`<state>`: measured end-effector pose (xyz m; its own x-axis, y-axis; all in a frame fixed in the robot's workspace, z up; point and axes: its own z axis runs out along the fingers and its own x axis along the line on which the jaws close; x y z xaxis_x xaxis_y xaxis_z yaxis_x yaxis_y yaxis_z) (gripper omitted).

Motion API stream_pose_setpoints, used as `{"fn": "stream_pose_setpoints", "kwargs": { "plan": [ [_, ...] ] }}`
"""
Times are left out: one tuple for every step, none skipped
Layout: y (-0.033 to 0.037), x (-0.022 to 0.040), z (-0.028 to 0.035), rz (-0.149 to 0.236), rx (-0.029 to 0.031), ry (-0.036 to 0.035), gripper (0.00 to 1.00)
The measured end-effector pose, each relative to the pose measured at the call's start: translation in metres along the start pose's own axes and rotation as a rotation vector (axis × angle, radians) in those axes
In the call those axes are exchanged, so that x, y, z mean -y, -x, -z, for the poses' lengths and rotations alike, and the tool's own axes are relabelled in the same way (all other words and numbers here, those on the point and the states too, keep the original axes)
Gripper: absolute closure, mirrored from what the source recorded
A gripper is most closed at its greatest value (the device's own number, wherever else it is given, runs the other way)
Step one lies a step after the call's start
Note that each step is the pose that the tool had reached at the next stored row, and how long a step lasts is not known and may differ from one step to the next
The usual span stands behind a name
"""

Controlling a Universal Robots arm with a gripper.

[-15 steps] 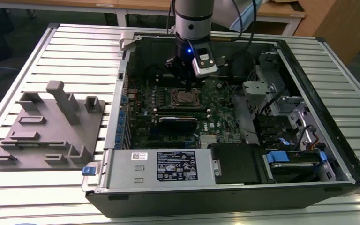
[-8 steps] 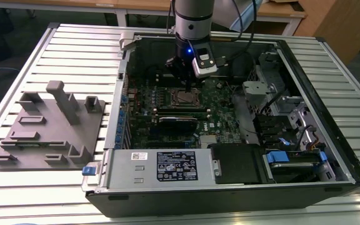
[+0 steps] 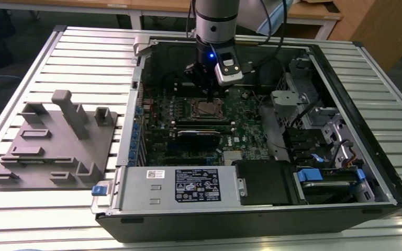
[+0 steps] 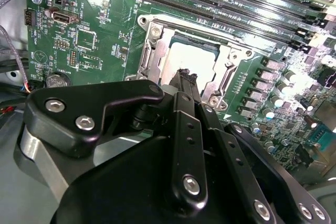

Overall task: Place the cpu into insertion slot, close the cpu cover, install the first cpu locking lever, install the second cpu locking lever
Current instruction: 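Install the second cpu locking lever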

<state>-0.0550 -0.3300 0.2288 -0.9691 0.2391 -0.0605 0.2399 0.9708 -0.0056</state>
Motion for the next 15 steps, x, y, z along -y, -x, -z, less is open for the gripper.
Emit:
{"fn": "stream_pose_setpoints", "kwargs": {
  "plan": [
    [0.0,0.0,0.0,0.0,0.0,0.0,0.9],
    [0.0,0.0,0.0,0.0,0.0,0.0,0.9],
    [0.0,0.0,0.0,0.0,0.0,0.0,0.9],
    [0.0,0.0,0.0001,0.0,0.0,0.0,0.9],
    [0.0,0.0001,0.0005,0.0,-0.0002,-0.0005,0.9],
    [0.0001,0.0001,0.0011,0.0,-0.0002,-0.0006,0.9],
    [0.0001,0.0001,0.0018,0.0,-0.0001,-0.0003,0.9],
    [0.0002,0.0,0.0025,0.0,0.0,-0.0001,0.9],
    [0.0002,0.0,0.0033,0.0,0.0,-0.0001,0.9],
    [0.0002,0.0,0.0042,0.0,0.0,-0.0001,0.9],
    [0.0003,0.0,0.0052,0.0,0.0,0.0,0.9],
    [0.0004,0.0,0.0063,0.0,0.0,0.0,0.9],
    [0.0004,0.0,0.0073,0.0,0.0,-0.0001,0.9],
    [0.0005,0.0001,0.0084,0.0,0.0,-0.0001,0.9],
    [0.0006,0.0001,0.0094,0.0,0.0,0.0,0.9]
  ]
}}
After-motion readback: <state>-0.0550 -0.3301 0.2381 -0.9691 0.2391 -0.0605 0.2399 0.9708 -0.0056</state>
